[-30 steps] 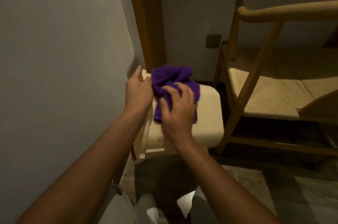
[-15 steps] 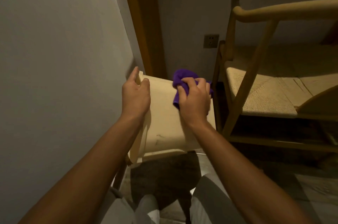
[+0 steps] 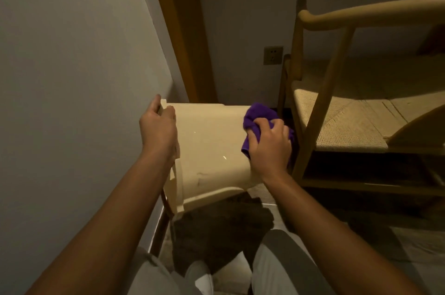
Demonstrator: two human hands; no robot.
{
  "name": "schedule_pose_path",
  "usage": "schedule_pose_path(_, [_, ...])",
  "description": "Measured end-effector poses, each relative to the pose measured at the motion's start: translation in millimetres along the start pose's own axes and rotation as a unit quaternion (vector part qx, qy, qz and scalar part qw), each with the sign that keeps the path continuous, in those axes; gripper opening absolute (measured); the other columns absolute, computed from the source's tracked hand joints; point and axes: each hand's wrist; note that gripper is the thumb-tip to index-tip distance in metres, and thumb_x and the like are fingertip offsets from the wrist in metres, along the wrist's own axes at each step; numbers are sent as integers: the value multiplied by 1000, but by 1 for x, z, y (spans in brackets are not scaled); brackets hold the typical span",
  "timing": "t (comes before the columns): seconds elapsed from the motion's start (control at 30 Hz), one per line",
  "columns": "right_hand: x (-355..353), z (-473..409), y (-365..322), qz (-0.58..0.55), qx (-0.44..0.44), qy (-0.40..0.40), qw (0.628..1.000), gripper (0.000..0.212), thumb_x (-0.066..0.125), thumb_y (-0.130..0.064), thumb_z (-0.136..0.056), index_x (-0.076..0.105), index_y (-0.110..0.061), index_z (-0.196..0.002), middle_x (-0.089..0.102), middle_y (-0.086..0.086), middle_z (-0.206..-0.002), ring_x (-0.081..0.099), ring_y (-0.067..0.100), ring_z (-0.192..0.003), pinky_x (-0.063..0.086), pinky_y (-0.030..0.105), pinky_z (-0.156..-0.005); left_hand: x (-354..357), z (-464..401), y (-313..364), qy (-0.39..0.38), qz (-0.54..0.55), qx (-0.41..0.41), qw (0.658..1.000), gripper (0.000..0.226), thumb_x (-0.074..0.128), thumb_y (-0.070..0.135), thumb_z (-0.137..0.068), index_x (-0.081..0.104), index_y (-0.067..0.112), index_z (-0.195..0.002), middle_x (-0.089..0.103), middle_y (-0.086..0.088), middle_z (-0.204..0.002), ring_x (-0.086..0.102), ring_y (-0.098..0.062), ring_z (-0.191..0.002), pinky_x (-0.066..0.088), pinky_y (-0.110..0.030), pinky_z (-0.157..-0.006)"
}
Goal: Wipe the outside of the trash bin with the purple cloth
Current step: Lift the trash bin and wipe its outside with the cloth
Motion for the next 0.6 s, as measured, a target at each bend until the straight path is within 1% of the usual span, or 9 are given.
schedule_pose_path(0.07, [3,13,-11,-27,-12,8,1000,31,62,-36,-99,61,-23,-127,57,10,-126,52,29,-115,48,43,-92,7,2,-1,-9,-12,10,1000,49,51,18,-102,42,32,-148,53,5,-137,68,-12,-86,55,-17,-55])
schedule_pose_path(0.13, [8,36,-35,-54,-70,19,996,31,65,-36,-95,60,-25,-123,58,10,-121,53,30,-109,49,44,-84,13,4,-2,-17,-13,12,1000,49,50,17,-102,42,31,-148,54,2,-141,70,-10,-81,55,-18,-55])
schedule_pose_path(0.2, [14,58,-63,-72,-128,35,989,35,66,-37,-92,56,-26,-123,58,9,-119,53,28,-107,48,39,-83,18,7,-3,-21,-7,3,1000,50,49,15,-102,41,29,-149,55,0,-141,69,-8,-75,56,-21,-56])
schedule_pose_path(0.27, [18,66,-84,-71,-179,54,980,35,66,-33,-91,57,-24,-124,59,10,-118,53,28,-107,48,39,-84,20,12,-4,-27,0,-11,1000,49,47,12,-102,43,26,-149,54,-2,-143,68,-9,-87,61,-26,-66])
schedule_pose_path(0.33, [17,61,-92,-63,-220,69,971,35,67,-29,-90,61,-21,-124,61,13,-117,54,31,-107,51,44,-84,21,13,1,-32,11,-22,999,49,47,8,-102,43,24,-148,54,-4,-142,67,-16,-102,61,-35,-81])
schedule_pose_path(0.4, [13,49,-86,-55,-247,76,964,36,65,-31,-91,63,-21,-126,60,15,-120,52,34,-109,49,46,-84,19,10,7,-31,15,-14,999,50,47,8,-102,43,24,-149,56,-5,-139,67,-23,-106,59,-43,-87])
schedule_pose_path(0.43, [11,40,-79,-53,-245,72,965,37,62,-34,-92,62,-22,-127,59,15,-122,51,34,-111,48,47,-85,18,9,10,-28,7,-7,1000,49,47,10,-102,42,25,-149,57,-5,-138,67,-24,-106,59,-45,-87])
schedule_pose_path(0.5, [5,17,-65,-45,-192,68,978,37,60,-39,-95,62,-25,-129,57,14,-126,50,35,-113,48,50,-87,15,7,11,-16,-13,1,1000,48,48,15,-103,41,27,-149,56,-2,-139,68,-23,-102,61,-43,-83])
schedule_pose_path(0.6, [-3,-19,-41,-33,-74,58,995,36,55,-44,-99,62,-29,-131,56,10,-133,48,34,-122,44,57,-98,9,5,7,-1,-22,8,1000,46,48,19,-104,42,29,-149,54,5,-138,66,-13,-96,61,-26,-72])
Point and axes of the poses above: each hand's wrist, its own z-axis away from the middle knuckle, its own x-axis out of the palm, y = z × x
